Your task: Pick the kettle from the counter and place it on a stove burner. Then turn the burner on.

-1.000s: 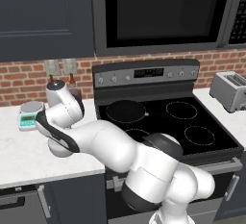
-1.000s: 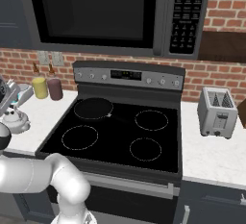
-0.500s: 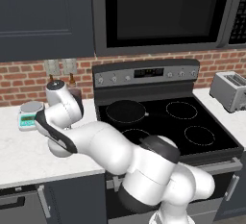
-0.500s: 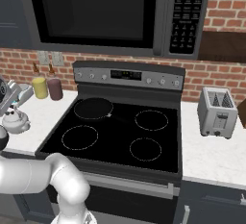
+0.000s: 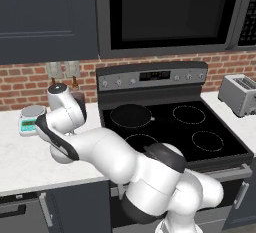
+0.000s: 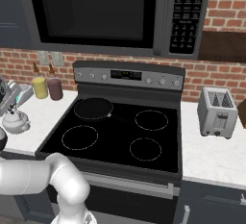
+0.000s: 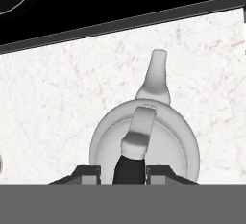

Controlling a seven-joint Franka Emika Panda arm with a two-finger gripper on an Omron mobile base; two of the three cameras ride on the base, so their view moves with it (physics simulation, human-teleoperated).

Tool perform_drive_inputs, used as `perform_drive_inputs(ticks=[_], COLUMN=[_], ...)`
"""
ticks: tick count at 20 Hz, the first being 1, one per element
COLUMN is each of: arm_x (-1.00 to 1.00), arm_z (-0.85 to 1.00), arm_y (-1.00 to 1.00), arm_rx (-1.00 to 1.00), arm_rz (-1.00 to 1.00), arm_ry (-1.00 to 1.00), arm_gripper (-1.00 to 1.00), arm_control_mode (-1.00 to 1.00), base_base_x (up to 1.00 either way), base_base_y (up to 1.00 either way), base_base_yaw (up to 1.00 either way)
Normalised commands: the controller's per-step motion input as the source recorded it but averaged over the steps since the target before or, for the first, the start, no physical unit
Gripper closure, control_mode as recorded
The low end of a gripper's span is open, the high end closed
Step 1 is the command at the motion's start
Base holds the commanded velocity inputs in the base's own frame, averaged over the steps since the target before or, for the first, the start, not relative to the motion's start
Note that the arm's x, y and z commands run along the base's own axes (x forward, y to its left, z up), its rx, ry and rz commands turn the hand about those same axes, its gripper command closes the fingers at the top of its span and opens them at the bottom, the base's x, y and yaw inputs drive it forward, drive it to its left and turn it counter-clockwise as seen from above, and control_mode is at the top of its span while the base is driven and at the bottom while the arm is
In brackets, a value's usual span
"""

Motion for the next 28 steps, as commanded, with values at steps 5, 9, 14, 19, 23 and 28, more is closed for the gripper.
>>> perform_drive_inputs(ticks=[5,9,14,19,23,28], arm_x=[0.00,-0.03,-0.41,-0.50,-0.33,-0.22], arm_z=[0.00,0.00,0.22,0.45,0.30,0.26], arm_y=[0.00,0.00,-0.03,-0.10,-0.26,-0.47], arm_rx=[0.00,0.00,0.00,0.00,0.00,0.00], arm_rz=[0.00,0.00,0.03,0.10,0.11,0.09], arm_ry=[0.00,-0.02,-0.12,-0.08,0.00,0.00], arm_gripper=[1.00,1.00,1.00,1.00,1.00,1.00], arm_control_mode=[-1.00,-1.00,-1.00,-1.00,-1.00,-1.00], base_base_x=[0.00,0.00,0.00,0.00,0.00,0.00], base_base_y=[0.00,0.00,0.00,0.00,0.00,0.00], base_base_yaw=[0.00,0.00,0.00,0.00,0.00,0.00])
